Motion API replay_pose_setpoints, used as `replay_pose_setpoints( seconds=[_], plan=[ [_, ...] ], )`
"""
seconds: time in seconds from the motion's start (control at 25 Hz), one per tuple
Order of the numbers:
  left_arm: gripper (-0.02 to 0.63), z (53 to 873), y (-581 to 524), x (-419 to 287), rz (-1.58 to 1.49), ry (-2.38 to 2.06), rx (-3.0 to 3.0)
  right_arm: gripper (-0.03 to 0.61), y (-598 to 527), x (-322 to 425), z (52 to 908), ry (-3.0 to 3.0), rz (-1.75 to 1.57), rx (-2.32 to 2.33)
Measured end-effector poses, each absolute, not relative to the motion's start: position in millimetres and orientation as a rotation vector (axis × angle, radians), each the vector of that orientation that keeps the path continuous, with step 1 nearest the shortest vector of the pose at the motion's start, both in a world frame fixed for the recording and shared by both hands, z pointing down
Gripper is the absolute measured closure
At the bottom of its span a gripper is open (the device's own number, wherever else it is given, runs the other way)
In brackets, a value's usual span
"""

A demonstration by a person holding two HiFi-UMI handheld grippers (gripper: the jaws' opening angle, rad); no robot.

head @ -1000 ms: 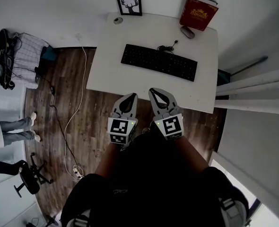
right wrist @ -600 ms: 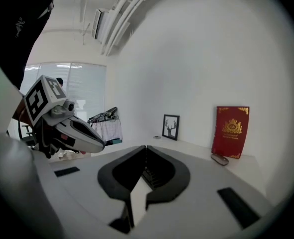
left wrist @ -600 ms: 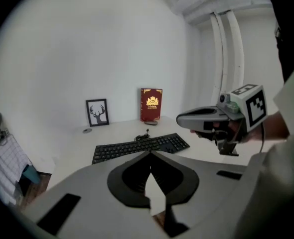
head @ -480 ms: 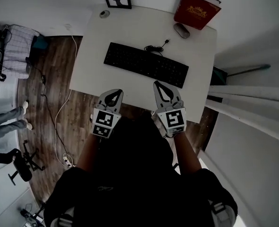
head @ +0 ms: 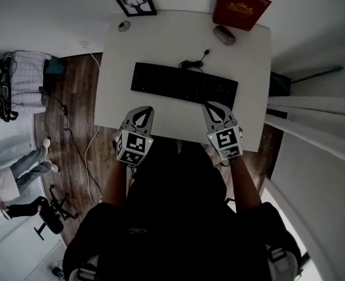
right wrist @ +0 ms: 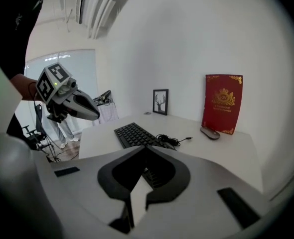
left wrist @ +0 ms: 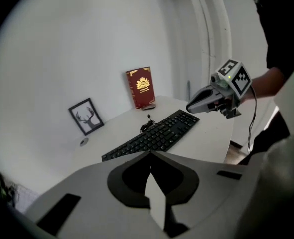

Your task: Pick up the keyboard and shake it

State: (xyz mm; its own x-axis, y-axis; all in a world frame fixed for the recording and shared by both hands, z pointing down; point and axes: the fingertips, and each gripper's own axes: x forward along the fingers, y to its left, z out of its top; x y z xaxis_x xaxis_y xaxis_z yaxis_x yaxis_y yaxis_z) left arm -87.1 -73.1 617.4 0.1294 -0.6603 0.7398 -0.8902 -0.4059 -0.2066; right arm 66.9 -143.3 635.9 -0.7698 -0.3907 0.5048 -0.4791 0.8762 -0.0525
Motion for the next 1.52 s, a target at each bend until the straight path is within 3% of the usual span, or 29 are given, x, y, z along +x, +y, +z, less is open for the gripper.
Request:
replay_pose_setpoints(
  seconds=[0.28,0.56,0.6,0.68,0.96,1.36,1.52],
  plan=[
    [0.612,650.9,-133.8,-129.5,1.605,-1.218,2.249,0.555,-139.0,59.7,652.7,-2.479,0.285,0.65],
    [0.609,677.5,-192.8,-143.3,1.929,-0.834,2.35,0.555,-156.5,0.3,641.7,-2.471,0.27,0.441],
    [0.581,684.6,-196.0,-144.5,1.954,-0.764,2.352,0.555,-158.0,-4.3,639.6,-2.456,0.251,0.428],
    [0.515,698.7,-198.5,-146.2,1.963,-0.601,2.345,0.555,-159.9,-8.7,639.6,-2.447,0.233,0.441],
    [0.411,738.9,-211.0,-145.8,2.043,-0.172,2.278,0.555,-136.2,2.8,635.2,-2.432,0.264,0.442],
    [0.396,768.5,-208.2,-152.4,1.761,0.123,1.992,0.555,-133.8,14.0,649.3,-2.399,0.288,0.478],
    [0.394,769.3,-208.6,-150.2,1.787,0.175,1.956,0.555,-130.6,11.5,653.2,-2.403,0.311,0.47]
  ],
)
